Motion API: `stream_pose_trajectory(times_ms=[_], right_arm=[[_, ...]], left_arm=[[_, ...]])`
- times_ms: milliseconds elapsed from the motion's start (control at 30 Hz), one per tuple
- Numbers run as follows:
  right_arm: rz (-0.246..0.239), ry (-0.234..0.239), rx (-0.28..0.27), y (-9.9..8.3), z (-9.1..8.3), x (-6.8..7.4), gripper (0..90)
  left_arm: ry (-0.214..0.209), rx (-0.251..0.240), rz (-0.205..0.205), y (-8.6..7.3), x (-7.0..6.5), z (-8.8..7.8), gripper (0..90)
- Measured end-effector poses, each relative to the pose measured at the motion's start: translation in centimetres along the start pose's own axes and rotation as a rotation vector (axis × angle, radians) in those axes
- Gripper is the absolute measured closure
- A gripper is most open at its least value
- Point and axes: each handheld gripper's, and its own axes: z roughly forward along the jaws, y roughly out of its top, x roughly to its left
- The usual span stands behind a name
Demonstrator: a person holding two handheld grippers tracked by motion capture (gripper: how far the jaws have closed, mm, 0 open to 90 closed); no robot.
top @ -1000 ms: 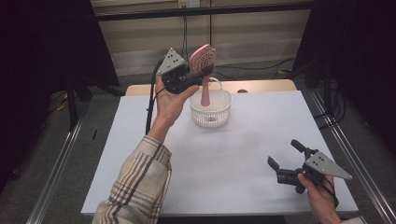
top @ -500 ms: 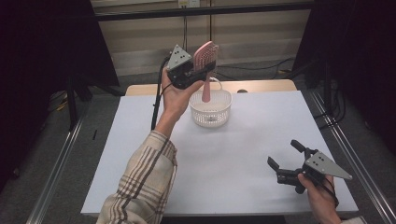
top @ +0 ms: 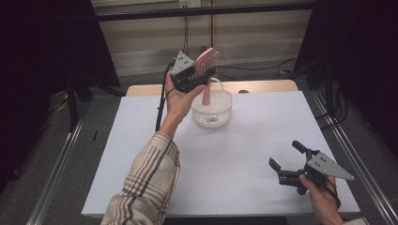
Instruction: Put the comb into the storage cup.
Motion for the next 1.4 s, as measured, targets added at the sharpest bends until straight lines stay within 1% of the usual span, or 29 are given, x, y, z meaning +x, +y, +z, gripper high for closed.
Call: stream_pose_trajectory(times_ms=[200, 233, 333, 567, 600, 700, 800, 967, 1067, 1100, 1167, 1267, 1300, 1400], right_arm=[[-0.002, 0.000, 0.001, 0.0, 0.0, 0.0, 0.0], [-0.002, 0.001, 0.001, 0.0, 0.0, 0.0, 0.0], [-0.004, 0.001, 0.005, -0.1, 0.1, 0.0, 0.0], [-0.008, 0.006, 0.003, -0.1, 0.0, 0.0, 0.0], [-0.009, 0.007, 0.003, -0.1, 0.0, 0.0, 0.0], [-0.011, 0.009, 0.005, -0.1, 0.1, 0.0, 0.0], [-0.012, 0.010, 0.006, -0.1, 0.1, 0.0, 0.0], [-0.008, 0.011, 0.006, -0.1, 0.1, 0.1, 0.0], [-0.008, 0.010, 0.006, -0.1, 0.1, 0.1, 0.0], [-0.005, 0.010, 0.008, -0.1, 0.1, 0.1, 0.0], [-0.005, 0.011, 0.008, -0.1, 0.1, 0.1, 0.0], [-0.010, 0.015, 0.006, -0.1, 0.1, 0.1, 0.0], [-0.011, 0.015, 0.005, -0.1, 0.1, 0.1, 0.0], [-0.012, 0.013, 0.010, -0.1, 0.1, 0.1, 0.0]], left_arm=[[0.012, 0.011, -0.015, -0.8, 0.0, 0.2, 63.2], [0.010, 0.007, -0.018, -1.0, 0.0, 0.3, 63.2], [0.009, 0.015, -0.015, -1.3, -0.2, 0.5, 63.2], [0.005, 0.022, -0.026, -2.1, -0.4, 1.0, 63.1], [0.009, 0.021, -0.029, -2.1, -0.4, 1.0, 63.2], [0.001, 0.025, -0.030, -2.2, -0.4, 1.1, 63.2], [-0.001, 0.017, -0.044, -2.3, -0.5, 1.3, 63.2], [-0.005, 0.019, -0.040, -2.4, -0.9, 1.6, 63.2], [-0.011, 0.022, -0.045, -2.6, -1.0, 1.7, 63.1], [-0.011, 0.024, -0.040, -2.7, -1.1, 1.8, 63.2], [-0.011, 0.029, -0.047, -2.8, -1.1, 1.9, 63.1], [-0.003, 0.032, -0.044, -3.1, -1.1, 2.1, 63.2], [-0.005, 0.032, -0.056, -3.2, -1.0, 2.1, 63.1], [-0.004, 0.038, -0.066, -3.5, -1.0, 2.3, 63.1]])
